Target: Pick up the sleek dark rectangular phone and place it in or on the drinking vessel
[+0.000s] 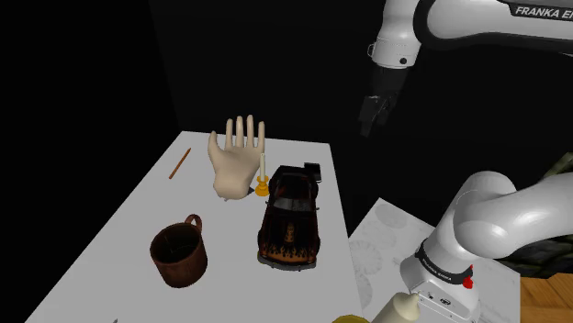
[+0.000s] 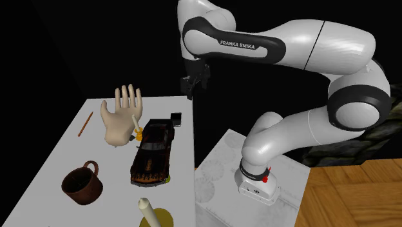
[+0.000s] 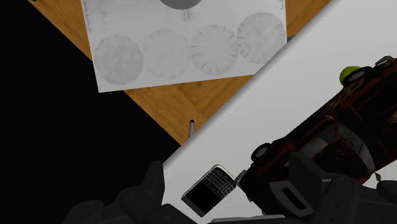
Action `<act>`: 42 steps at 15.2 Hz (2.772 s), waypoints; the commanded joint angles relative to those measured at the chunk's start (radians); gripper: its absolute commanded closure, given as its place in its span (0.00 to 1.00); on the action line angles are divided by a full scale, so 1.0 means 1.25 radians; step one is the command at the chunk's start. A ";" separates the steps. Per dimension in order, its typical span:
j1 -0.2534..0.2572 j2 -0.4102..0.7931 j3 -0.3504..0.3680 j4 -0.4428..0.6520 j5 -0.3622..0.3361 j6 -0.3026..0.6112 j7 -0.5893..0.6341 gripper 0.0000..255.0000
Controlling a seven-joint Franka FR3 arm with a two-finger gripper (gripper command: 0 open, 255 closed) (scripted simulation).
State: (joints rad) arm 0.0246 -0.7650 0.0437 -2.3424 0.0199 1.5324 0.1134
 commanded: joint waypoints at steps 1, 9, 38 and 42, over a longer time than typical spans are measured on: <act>0.000 0.000 0.000 0.000 0.000 0.000 0.000 0.00; -0.056 0.138 0.037 -0.082 0.043 0.237 0.176 0.00; -0.134 0.530 0.068 -0.108 0.071 0.687 0.439 0.00; -0.134 0.530 0.068 -0.109 0.071 0.688 0.439 1.00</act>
State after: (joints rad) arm -0.1436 -0.1044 0.1281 -2.4772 0.1082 2.3911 0.6624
